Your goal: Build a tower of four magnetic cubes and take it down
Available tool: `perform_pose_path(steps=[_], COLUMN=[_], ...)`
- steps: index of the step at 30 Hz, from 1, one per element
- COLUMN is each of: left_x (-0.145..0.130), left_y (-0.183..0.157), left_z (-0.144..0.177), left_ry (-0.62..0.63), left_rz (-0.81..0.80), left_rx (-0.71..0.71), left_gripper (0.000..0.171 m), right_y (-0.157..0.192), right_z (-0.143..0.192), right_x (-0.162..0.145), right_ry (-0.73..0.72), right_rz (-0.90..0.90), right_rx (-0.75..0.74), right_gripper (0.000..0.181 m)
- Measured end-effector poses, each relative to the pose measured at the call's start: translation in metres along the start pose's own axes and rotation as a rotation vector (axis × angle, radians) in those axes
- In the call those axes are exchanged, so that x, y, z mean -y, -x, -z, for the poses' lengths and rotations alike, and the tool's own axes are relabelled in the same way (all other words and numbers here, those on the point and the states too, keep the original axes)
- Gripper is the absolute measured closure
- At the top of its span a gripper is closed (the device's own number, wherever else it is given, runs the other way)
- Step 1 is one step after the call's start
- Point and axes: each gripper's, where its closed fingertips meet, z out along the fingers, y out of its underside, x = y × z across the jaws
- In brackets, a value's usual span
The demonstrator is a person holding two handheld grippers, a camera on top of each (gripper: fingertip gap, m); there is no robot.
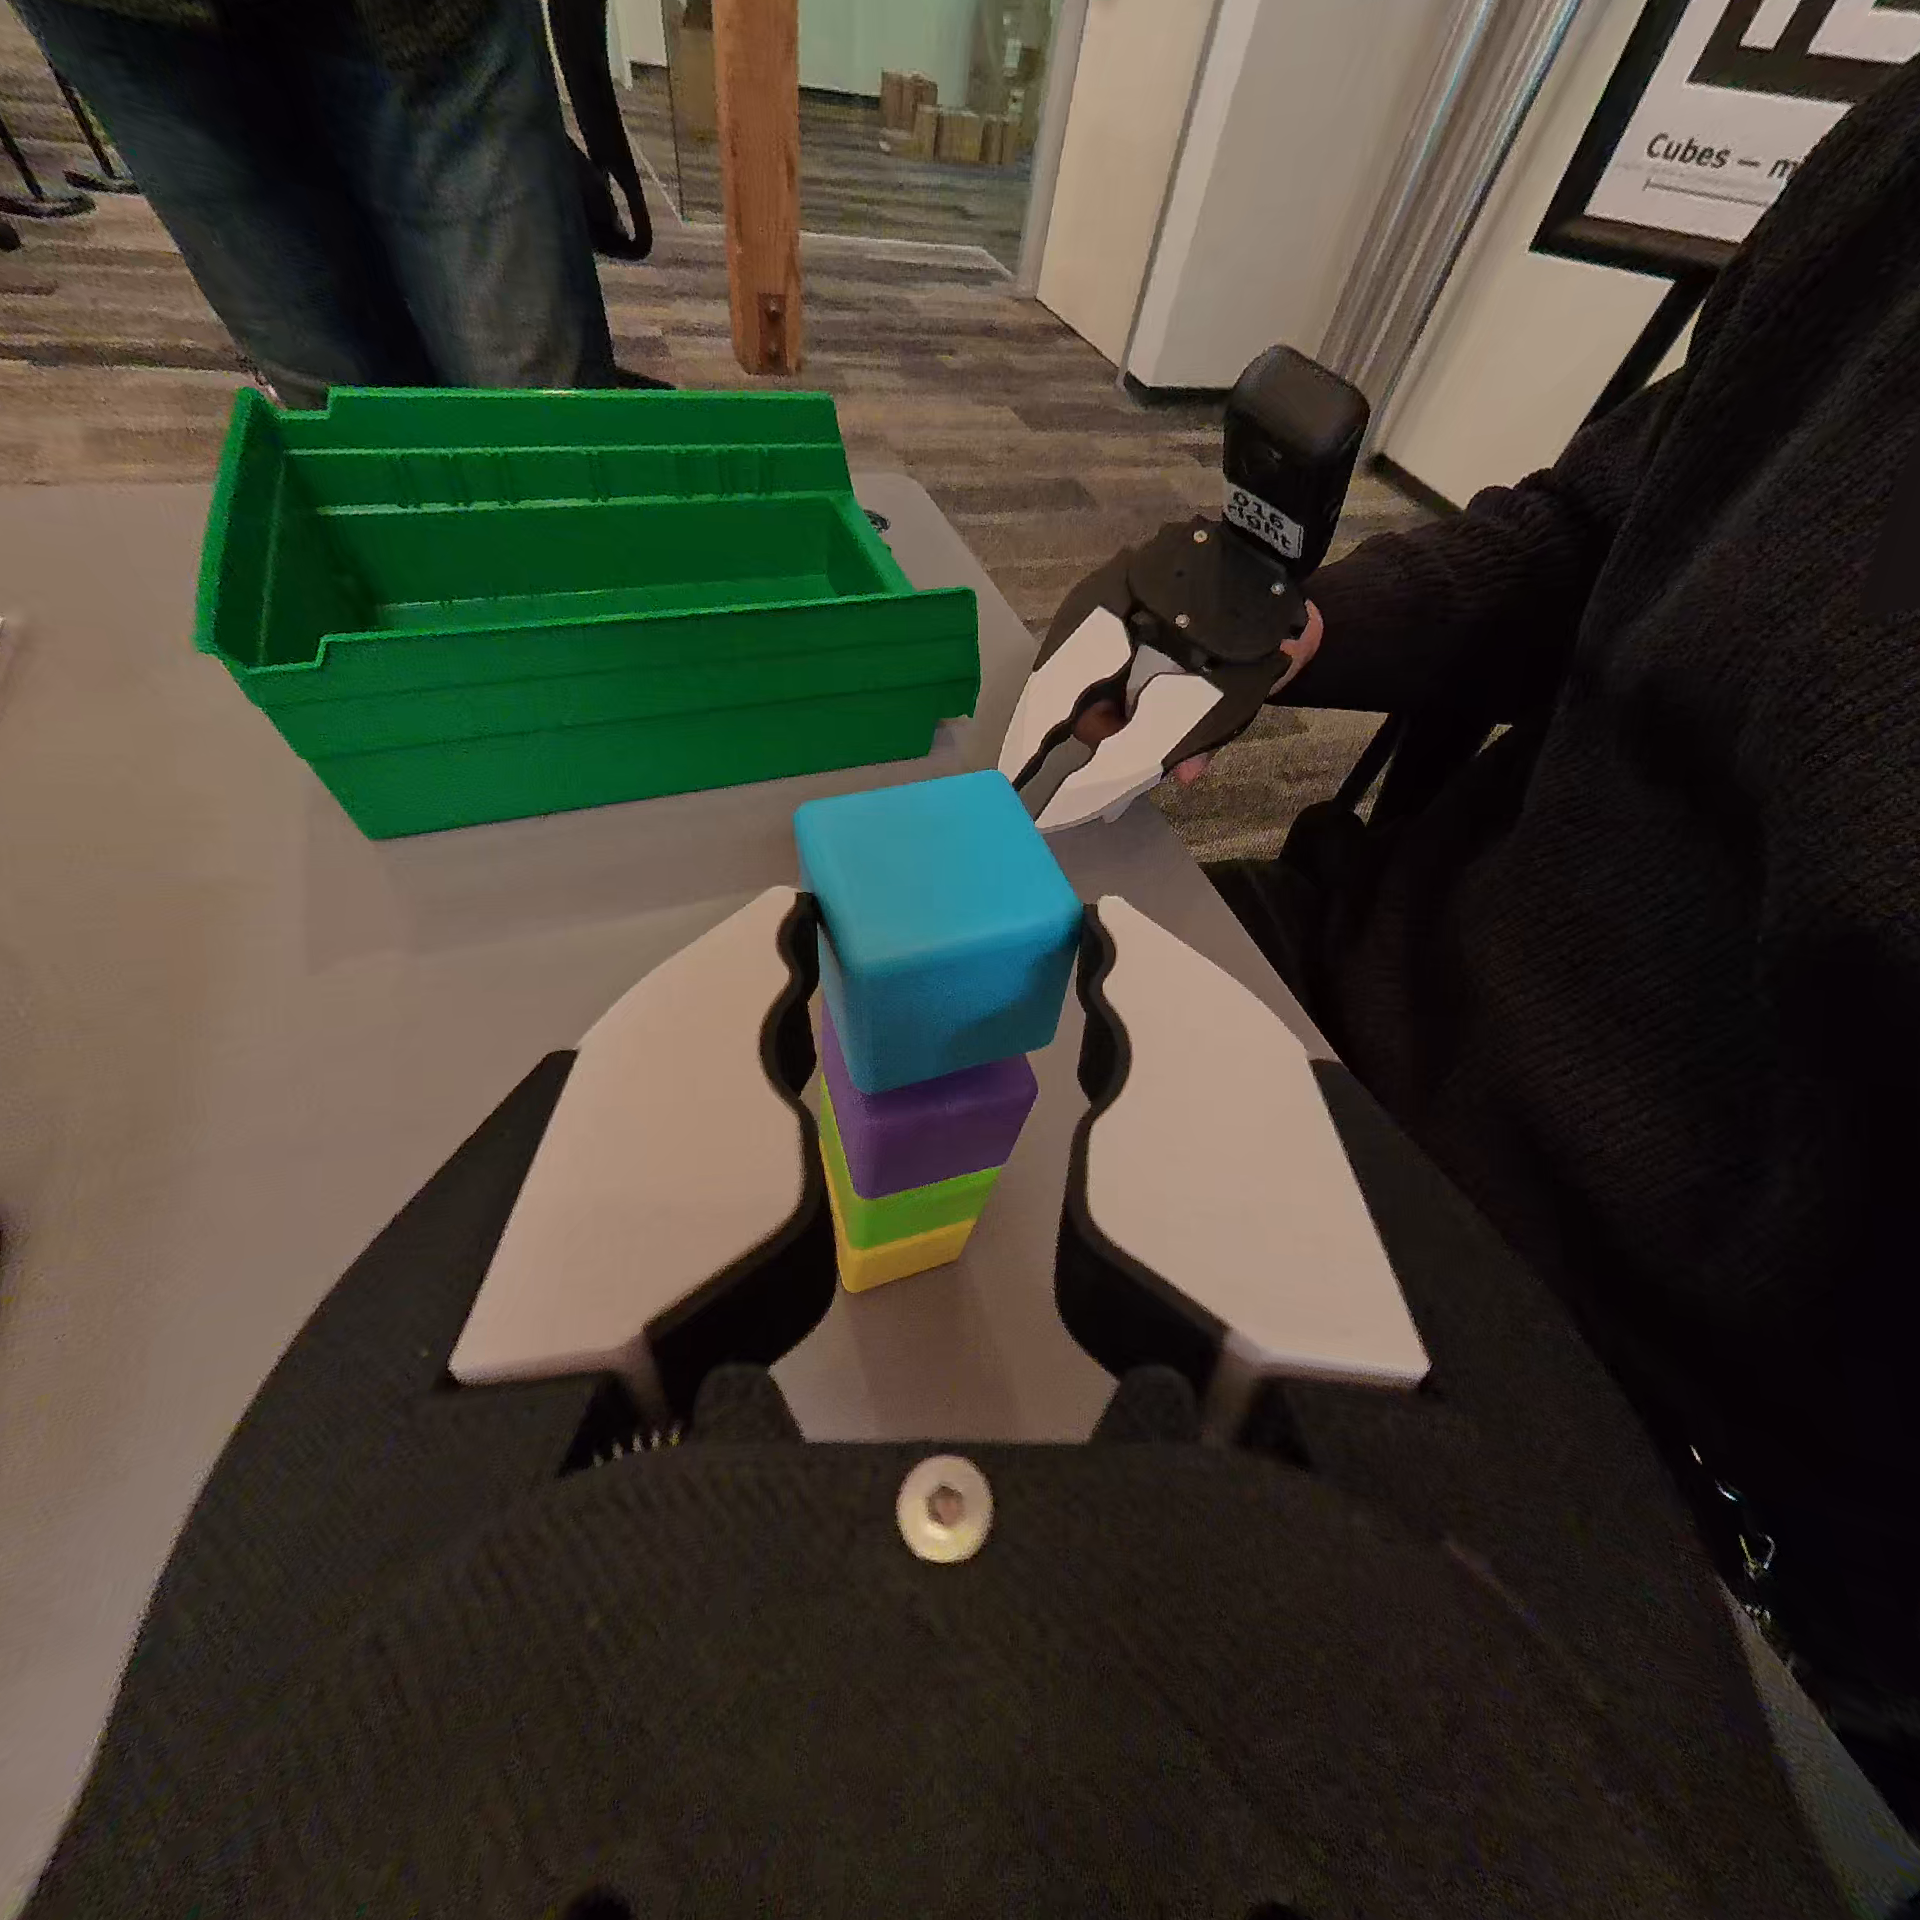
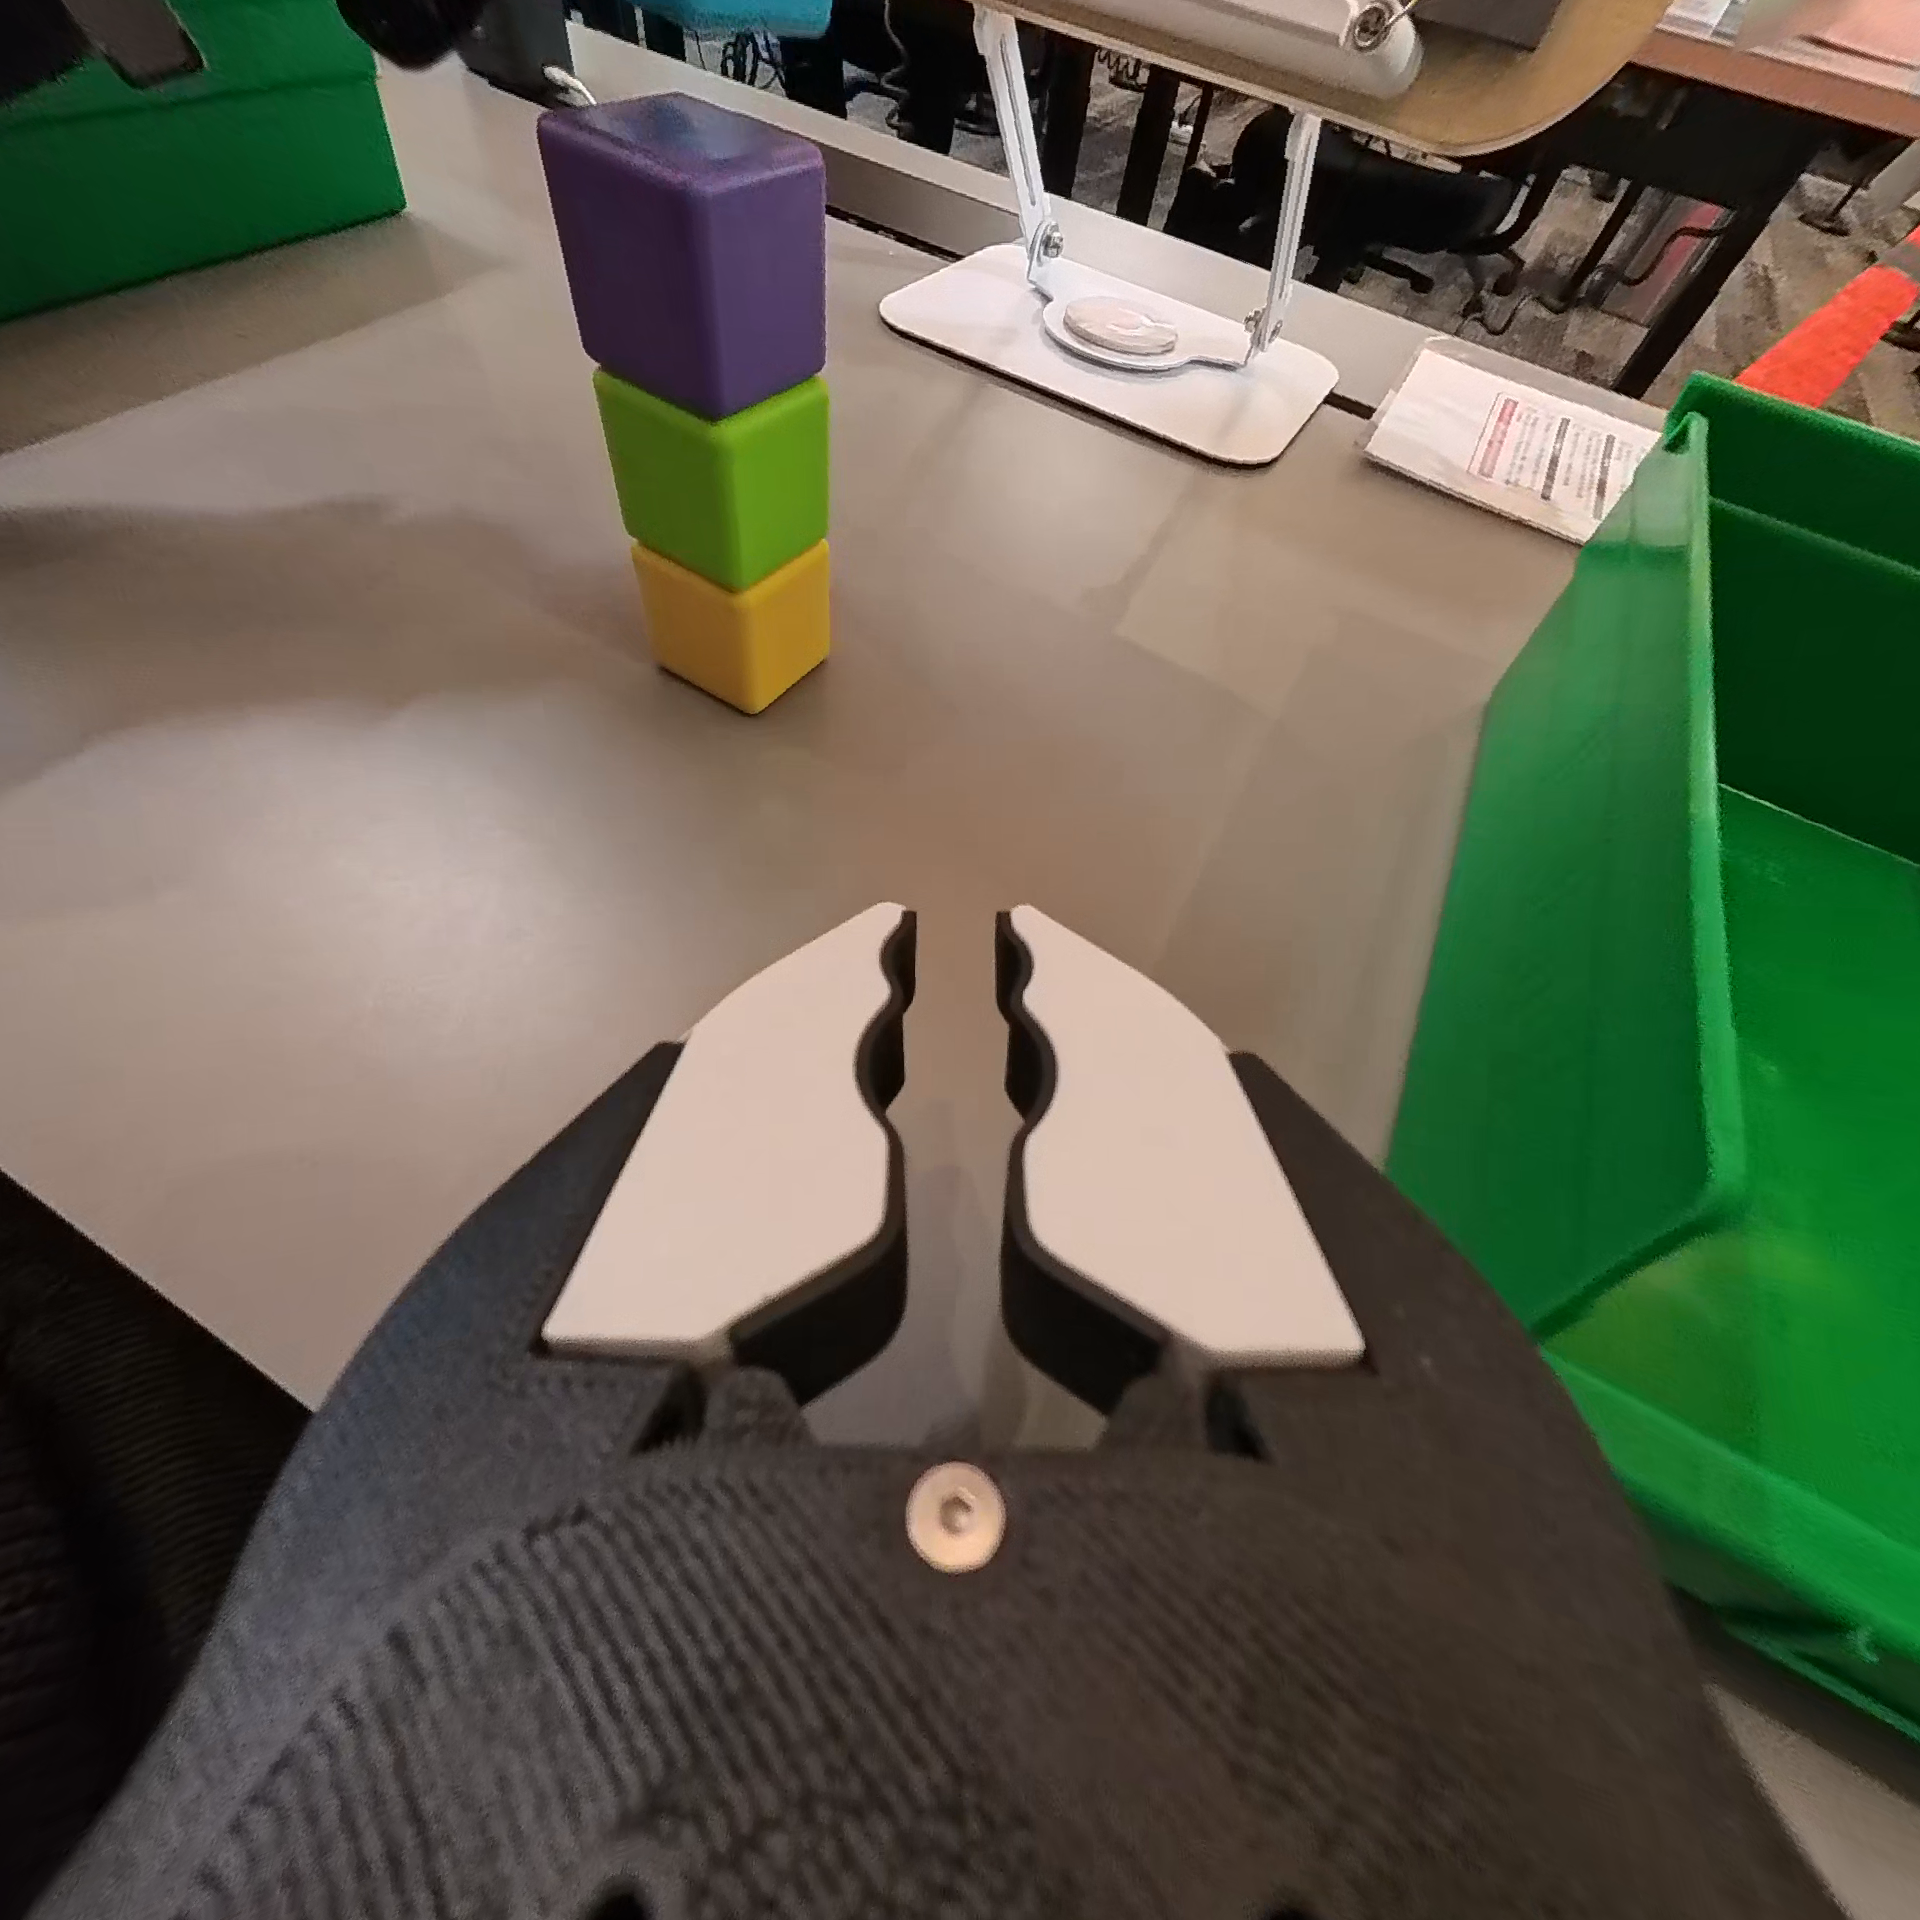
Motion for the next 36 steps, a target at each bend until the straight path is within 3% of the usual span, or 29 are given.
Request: perform_pose_path(steps=[6,22,36], left_x=[-0.012,-0.014,-0.008], left_y=[0.003,0.000,-0.003], left_z=[-0.007,-0.007,0.001], left_ry=[0.028,-0.009,-0.031], left_rz=[0.014,0.040,0.038], left_rx=[0.002,0.004,0.074], left_gripper=[0.123,0.122,0.102], right_y=[0.000,0.000,0.007], right_z=[0.001,0.000,0.000], right_x=[0.000,0.000,0.010], right_ry=[-0.001,0.000,-0.050], right_rz=[0.001,0.003,-0.008], right_rx=[-0.001,0.001,0.039], right_gripper=[0.166,0.166,0.164])
